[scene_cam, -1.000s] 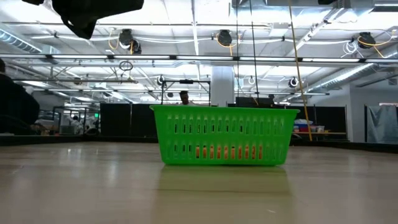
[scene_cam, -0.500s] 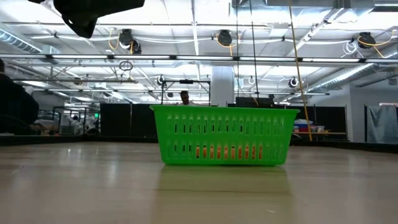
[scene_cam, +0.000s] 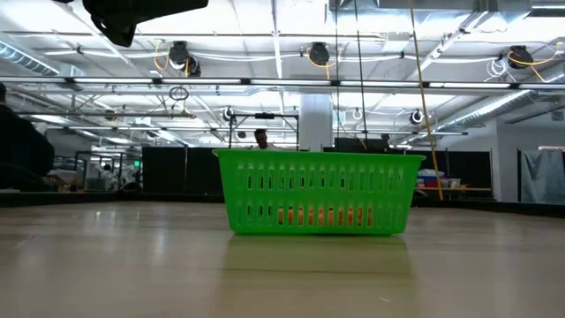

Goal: Sort Halloween decoration
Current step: Put the orange skeleton toy into the green basket

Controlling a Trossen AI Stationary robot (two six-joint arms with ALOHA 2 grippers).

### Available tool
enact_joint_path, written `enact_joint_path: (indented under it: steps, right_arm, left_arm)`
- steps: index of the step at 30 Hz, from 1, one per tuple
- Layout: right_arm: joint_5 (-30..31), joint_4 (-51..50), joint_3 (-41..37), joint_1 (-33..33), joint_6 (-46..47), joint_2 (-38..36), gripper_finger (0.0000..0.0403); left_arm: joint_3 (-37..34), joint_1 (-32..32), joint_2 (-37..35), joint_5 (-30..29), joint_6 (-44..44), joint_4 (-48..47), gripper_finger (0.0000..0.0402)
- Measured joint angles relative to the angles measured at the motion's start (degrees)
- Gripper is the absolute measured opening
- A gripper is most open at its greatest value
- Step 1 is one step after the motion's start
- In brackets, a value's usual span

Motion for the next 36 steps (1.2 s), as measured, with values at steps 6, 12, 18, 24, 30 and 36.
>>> enact_joint_path:
  steps: [6, 12, 18, 24, 30, 36]
  right_arm:
    - [0.02, -0.01, 0.00, 0.00, -1.26, 0.00, 0.0009]
    - [0.00, 0.01, 0.00, 0.00, -0.86, 0.00, 0.0009]
    - [0.00, 0.01, 0.01, 0.00, -0.82, 0.00, 0.0009]
    - [0.00, 0.01, 0.02, -0.01, 4.61, 0.00, 0.0009]
    - [0.00, 0.02, 0.02, -0.01, 11.41, 0.00, 0.0009]
    - [0.02, 0.01, 0.02, -1.47, 22.50, 0.00, 0.0009]
  left_arm:
    - [0.00, 0.00, 0.00, 0.00, 0.00, -0.03, 0.0200]
    - [0.00, 0.00, 0.00, 0.00, 1.51, -0.07, 0.0200]
    - [0.00, 0.00, 0.00, 0.04, 7.00, -0.11, 0.0200]
    - [0.00, 0.00, 0.00, 0.09, 6.90, -0.10, 0.0200]
    - [0.00, 0.00, 0.00, 0.24, 6.87, -0.11, 0.0200]
    - [0.00, 0.00, 0.00, 0.28, 4.63, -0.13, 0.0200]
